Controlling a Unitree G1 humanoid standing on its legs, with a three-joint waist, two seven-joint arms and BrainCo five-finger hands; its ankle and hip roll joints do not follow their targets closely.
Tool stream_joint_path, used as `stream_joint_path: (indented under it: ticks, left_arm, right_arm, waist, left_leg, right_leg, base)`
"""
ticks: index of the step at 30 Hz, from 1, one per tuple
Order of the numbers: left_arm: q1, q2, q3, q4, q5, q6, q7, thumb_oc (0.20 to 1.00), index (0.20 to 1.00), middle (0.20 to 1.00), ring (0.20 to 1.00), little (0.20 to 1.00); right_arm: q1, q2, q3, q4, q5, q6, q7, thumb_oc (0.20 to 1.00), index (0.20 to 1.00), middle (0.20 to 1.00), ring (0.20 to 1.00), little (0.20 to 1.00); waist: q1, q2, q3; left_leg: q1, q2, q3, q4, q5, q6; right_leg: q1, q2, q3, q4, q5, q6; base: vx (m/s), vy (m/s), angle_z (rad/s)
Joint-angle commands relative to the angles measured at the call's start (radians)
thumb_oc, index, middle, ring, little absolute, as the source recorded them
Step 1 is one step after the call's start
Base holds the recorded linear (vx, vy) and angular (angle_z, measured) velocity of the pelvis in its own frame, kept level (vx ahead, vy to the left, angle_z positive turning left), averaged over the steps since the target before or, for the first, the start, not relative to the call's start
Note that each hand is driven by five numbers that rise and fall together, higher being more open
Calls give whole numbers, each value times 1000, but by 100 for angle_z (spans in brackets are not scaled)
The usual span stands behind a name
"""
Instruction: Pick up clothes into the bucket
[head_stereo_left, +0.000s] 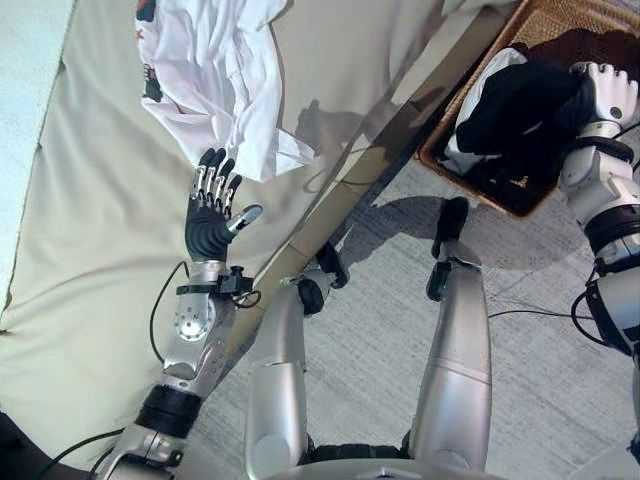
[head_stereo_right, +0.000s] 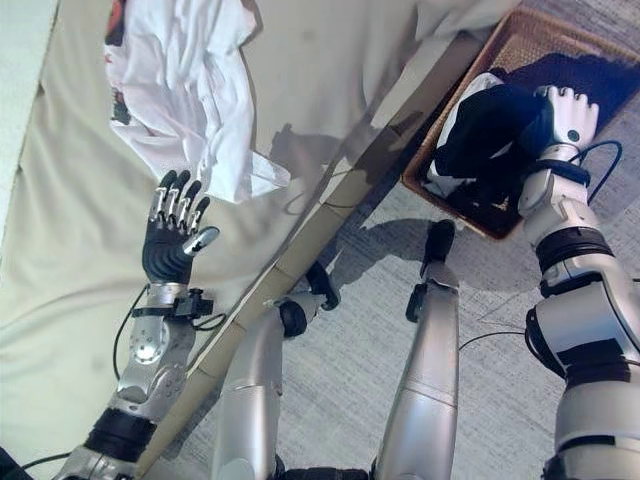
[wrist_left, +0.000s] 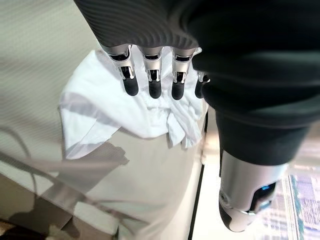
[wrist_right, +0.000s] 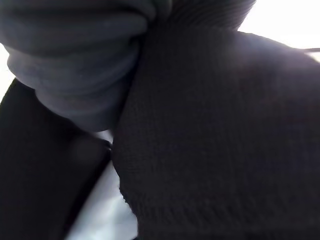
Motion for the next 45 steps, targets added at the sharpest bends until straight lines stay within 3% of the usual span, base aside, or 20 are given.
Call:
stream_joint_path:
  ticks: [1, 14, 16, 34, 40, 45]
  left_arm:
    - [93, 3, 77, -101, -49, -64, -2, 1000, 1000, 1000, 1000, 1000]
    - [116, 24, 91, -117, -87, -59, -13, 1000, 1000, 1000, 1000, 1000]
    - [112, 27, 90, -117, -89, -58, -12, 1000, 1000, 1000, 1000, 1000]
    - [99, 25, 91, -89, -80, -52, -7, 1000, 1000, 1000, 1000, 1000]
    - [78, 22, 82, -57, -51, -47, -7, 1000, 1000, 1000, 1000, 1000]
    - [51, -6, 68, -16, -23, -50, 6, 1000, 1000, 1000, 1000, 1000]
  right_arm:
    - [-50, -20, 58, 24, 36, -22, -13, 200, 200, 200, 200, 200]
    - [-70, 2, 80, 56, 29, -29, 1, 200, 200, 200, 200, 200]
    - [-78, 8, 80, 61, 26, -23, -10, 1000, 1000, 1000, 1000, 1000]
    - [-105, 22, 60, 103, 42, -12, -21, 1000, 1000, 1000, 1000, 1000]
    - [-93, 11, 52, 65, 70, -29, -29, 1000, 1000, 1000, 1000, 1000]
    - [42, 12, -36, -149, 78, -56, -71, 1000, 1000, 1000, 1000, 1000]
  waist:
    - [-6, 41, -19]
    - [7, 32, -19]
    - [8, 27, -19]
    - [14, 14, -39]
    - [12, 8, -52]
    - [6, -14, -69]
  left_leg:
    - [-53, 2, -118, 50, -22, -52]
    - [-122, 6, -139, 135, -42, -30]
    - [-125, 5, -141, 138, -41, -28]
    - [-62, -12, -116, 19, -4, -29]
    - [37, -13, -115, -123, 40, -39]
    - [168, -17, -138, -266, 85, -50]
  right_leg:
    - [-22, 25, 30, 126, -74, 42]
    - [-96, 35, 48, 210, -97, 25]
    - [-97, 32, 49, 215, -100, 24]
    - [-30, 20, 20, 122, -76, 39]
    - [66, 6, -13, 12, -44, 57]
    - [208, -6, -68, -108, -2, 80]
  base:
    - [18, -21, -7]
    - [6, -6, 2]
    - [-1, -9, -5]
    - [0, 0, 0]
    - [-9, 5, -2]
    - [14, -50, 8]
